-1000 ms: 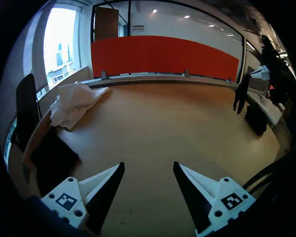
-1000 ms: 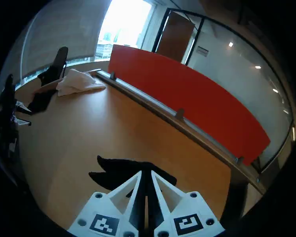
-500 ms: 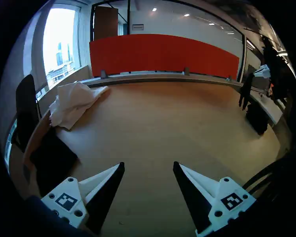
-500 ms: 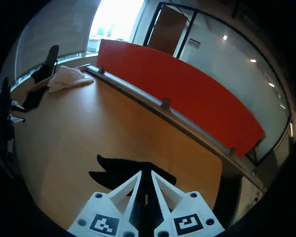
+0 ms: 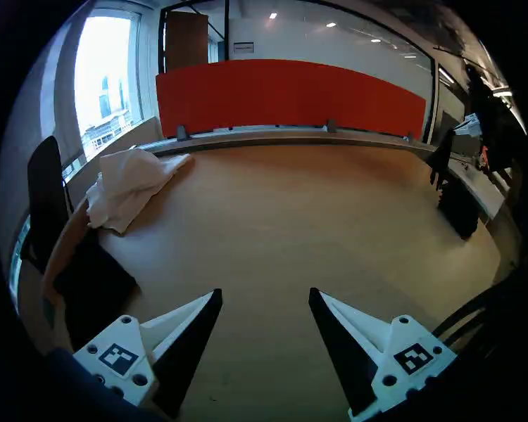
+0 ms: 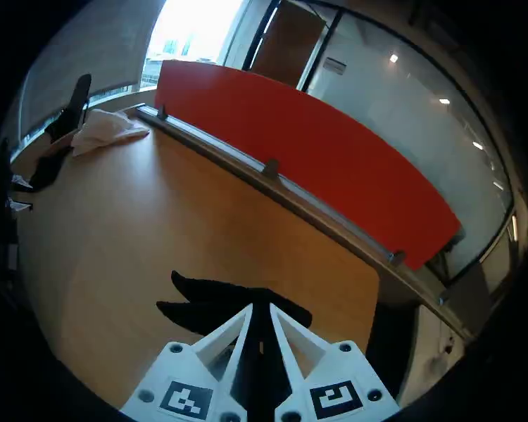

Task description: Fold towel

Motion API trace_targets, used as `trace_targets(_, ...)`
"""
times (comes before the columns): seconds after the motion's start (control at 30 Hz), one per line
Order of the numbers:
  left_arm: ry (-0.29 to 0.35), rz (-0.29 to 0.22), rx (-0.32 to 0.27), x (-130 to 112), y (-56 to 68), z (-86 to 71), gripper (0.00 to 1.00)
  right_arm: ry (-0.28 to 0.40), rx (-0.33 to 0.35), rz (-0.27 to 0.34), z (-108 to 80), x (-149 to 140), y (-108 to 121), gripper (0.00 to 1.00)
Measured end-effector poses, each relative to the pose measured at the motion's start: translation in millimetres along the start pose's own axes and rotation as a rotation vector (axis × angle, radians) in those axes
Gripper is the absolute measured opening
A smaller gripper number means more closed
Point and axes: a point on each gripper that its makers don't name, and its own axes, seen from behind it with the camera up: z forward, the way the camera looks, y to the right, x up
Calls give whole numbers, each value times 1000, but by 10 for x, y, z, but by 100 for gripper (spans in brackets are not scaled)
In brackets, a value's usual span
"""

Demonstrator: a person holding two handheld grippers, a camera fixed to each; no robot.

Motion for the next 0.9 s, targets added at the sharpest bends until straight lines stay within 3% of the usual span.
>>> trace_targets(0.5, -5, 17, -9, 49, 104, 21, 91, -33, -32, 26, -75, -273, 219, 1)
trace_targets(0.9, -7, 35, -21, 82, 151, 20, 91, -78, -68, 73, -316, -797, 296, 1)
